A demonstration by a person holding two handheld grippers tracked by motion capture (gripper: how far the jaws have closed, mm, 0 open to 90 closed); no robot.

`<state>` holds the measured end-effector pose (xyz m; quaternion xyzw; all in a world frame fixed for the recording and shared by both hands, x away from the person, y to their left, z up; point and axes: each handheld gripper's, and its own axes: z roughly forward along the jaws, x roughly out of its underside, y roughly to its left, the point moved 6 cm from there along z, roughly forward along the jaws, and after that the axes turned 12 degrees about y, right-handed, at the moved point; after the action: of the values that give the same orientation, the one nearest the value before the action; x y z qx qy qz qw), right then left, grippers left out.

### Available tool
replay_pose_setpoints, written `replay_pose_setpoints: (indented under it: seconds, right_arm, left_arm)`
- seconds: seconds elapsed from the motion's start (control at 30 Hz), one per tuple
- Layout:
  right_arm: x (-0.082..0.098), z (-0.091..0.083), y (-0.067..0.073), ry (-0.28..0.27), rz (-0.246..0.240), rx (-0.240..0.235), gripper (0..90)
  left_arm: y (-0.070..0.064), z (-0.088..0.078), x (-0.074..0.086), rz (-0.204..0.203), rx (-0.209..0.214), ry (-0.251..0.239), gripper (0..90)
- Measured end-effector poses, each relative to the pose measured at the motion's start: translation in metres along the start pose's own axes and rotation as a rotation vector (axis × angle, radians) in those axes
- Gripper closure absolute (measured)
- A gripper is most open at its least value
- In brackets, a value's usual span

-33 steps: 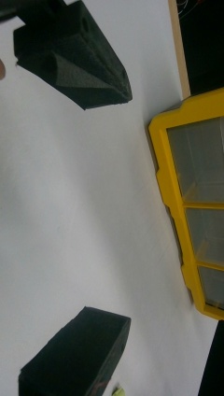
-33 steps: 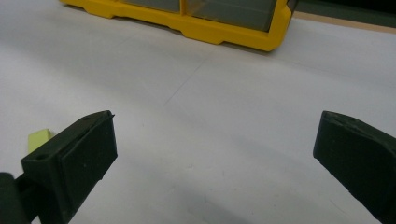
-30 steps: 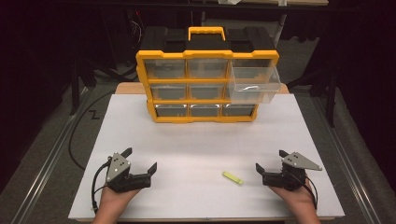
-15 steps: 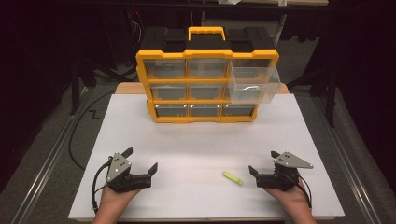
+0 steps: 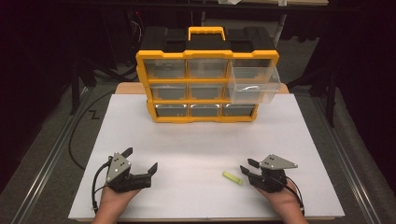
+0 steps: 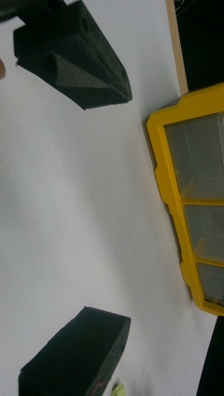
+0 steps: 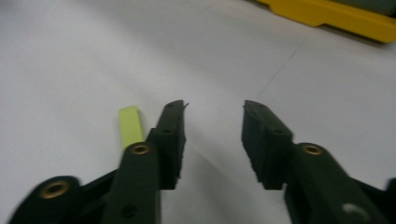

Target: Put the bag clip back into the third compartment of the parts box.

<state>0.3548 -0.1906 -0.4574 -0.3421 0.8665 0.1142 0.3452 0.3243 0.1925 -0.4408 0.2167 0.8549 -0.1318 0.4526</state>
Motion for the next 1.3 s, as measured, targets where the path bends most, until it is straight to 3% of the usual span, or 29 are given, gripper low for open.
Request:
replay_pose_setpoints:
  seconds: [0.03,0.1,0.13,0.2,0.27,0.73,0.9,1.0,1.3]
  right_arm:
    - [0.000,0.000,0.000,0.000,0.000,0.000,62.7]
    - [0.002,0.003,0.007,0.029,-0.028,-0.017,76.9]
    - [0.002,0.003,0.007,0.029,-0.028,-0.017,76.9]
    - [0.004,0.005,0.011,0.055,-0.040,-0.039,87.5]
    - [0.005,0.005,0.013,0.069,-0.050,-0.038,90.0]
    - [0.003,0.004,0.029,0.072,-0.091,-0.126,90.0]
    - [0.005,0.006,0.023,0.098,-0.076,-0.090,90.0]
    - [0.010,0.010,0.022,0.135,-0.074,-0.098,90.0]
    - [0.012,0.007,0.027,0.144,-0.089,-0.106,90.0]
  left_arm:
    - [0.000,0.000,0.000,0.000,0.000,0.000,0.3]
    - [0.000,0.000,0.000,0.001,0.001,0.000,0.3]
    - [0.000,0.000,0.000,0.001,0.001,0.000,0.3]
    - [0.000,0.000,0.000,0.001,0.003,-0.001,0.3]
    - [0.000,-0.001,0.000,0.002,0.005,-0.001,0.3]
    - [0.000,-0.001,0.000,0.002,0.006,-0.002,0.3]
    - [0.000,-0.001,0.000,0.001,0.006,-0.004,0.3]
    - [0.000,-0.001,0.000,0.001,0.005,-0.004,0.3]
    - [0.000,-0.002,0.000,-0.002,0.005,-0.007,0.3]
